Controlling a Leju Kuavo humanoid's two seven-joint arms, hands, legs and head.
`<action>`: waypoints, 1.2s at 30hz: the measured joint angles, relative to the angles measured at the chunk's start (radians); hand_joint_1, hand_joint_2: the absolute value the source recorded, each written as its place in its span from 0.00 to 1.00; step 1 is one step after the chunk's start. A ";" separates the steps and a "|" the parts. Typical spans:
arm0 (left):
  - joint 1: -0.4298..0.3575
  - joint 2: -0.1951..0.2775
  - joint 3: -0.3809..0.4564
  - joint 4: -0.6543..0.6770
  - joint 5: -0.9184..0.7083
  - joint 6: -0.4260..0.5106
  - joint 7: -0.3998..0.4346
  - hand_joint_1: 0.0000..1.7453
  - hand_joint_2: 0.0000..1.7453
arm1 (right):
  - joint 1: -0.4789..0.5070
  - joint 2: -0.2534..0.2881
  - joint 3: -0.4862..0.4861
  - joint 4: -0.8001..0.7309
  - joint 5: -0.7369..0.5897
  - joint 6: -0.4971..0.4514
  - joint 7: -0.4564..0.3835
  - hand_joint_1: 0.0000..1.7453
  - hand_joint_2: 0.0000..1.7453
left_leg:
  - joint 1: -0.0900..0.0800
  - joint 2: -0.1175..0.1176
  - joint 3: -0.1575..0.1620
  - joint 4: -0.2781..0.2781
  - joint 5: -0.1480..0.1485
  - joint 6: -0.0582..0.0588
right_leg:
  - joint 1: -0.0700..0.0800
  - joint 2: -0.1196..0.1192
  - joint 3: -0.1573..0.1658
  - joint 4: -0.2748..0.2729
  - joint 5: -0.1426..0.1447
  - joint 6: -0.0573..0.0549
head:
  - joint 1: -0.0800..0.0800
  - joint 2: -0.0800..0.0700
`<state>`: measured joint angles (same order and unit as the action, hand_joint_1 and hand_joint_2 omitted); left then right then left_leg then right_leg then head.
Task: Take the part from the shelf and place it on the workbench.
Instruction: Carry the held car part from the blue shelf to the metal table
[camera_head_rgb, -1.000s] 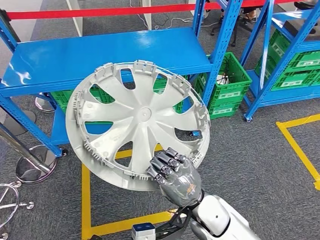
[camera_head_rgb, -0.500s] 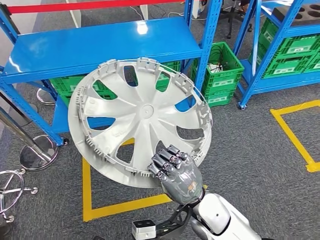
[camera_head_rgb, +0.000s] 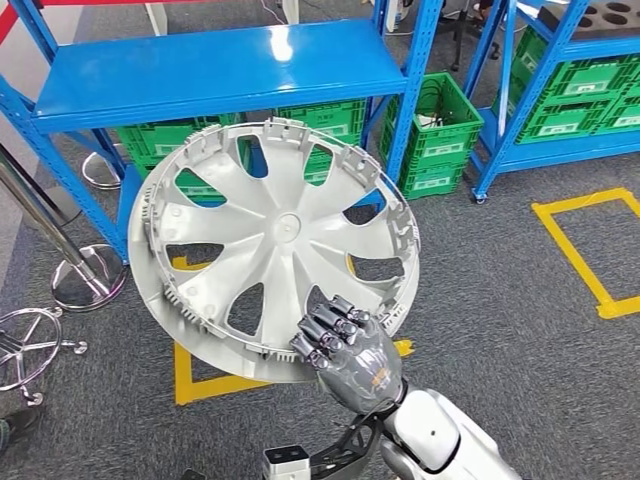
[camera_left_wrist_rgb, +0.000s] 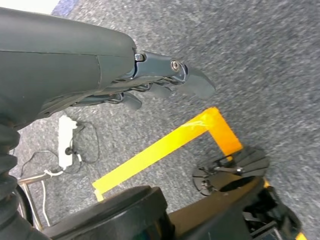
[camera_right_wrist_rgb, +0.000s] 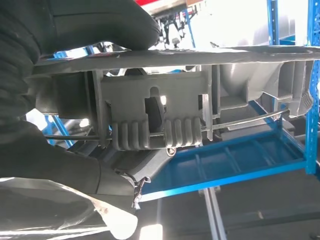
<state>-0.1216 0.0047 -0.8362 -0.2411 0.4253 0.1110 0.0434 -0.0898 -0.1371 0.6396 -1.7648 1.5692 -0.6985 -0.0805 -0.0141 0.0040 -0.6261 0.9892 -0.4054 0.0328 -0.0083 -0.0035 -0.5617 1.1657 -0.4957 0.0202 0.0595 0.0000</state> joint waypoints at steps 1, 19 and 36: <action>0.000 0.000 0.000 0.000 0.000 0.000 0.000 0.00 1.00 | -0.003 0.000 0.001 0.000 0.000 0.000 0.002 0.96 1.00 | -0.001 -0.001 -0.010 0.003 0.011 -0.003 | 0.003 0.000 0.067 -0.088 -0.025 -0.005 | 0.000 0.000; 0.010 0.003 -0.001 0.000 -0.007 -0.002 -0.004 0.00 1.00 | -0.022 0.001 0.023 0.023 0.000 0.001 0.033 0.96 1.00 | 0.011 -0.005 0.103 0.004 -0.081 -0.035 | 0.007 -0.008 0.011 -0.176 0.019 -0.011 | -0.012 0.000; 0.012 0.001 -0.001 0.000 -0.013 -0.003 -0.014 0.00 1.00 | -0.034 0.001 0.050 0.031 0.000 0.001 0.064 0.96 1.00 | 0.008 -0.004 0.029 0.012 -0.021 -0.004 | 0.001 0.002 0.042 -0.180 -0.013 0.004 | -0.005 0.000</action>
<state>-0.1092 0.0059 -0.8373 -0.2407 0.4121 0.1084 0.0291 -0.1235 -0.1358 0.6895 -1.7334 1.5693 -0.6977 -0.0162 -0.0063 0.0005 -0.5973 1.0008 -0.4265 0.0287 -0.0074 -0.0012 -0.5199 0.9859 -0.5091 0.0238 0.0542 0.0001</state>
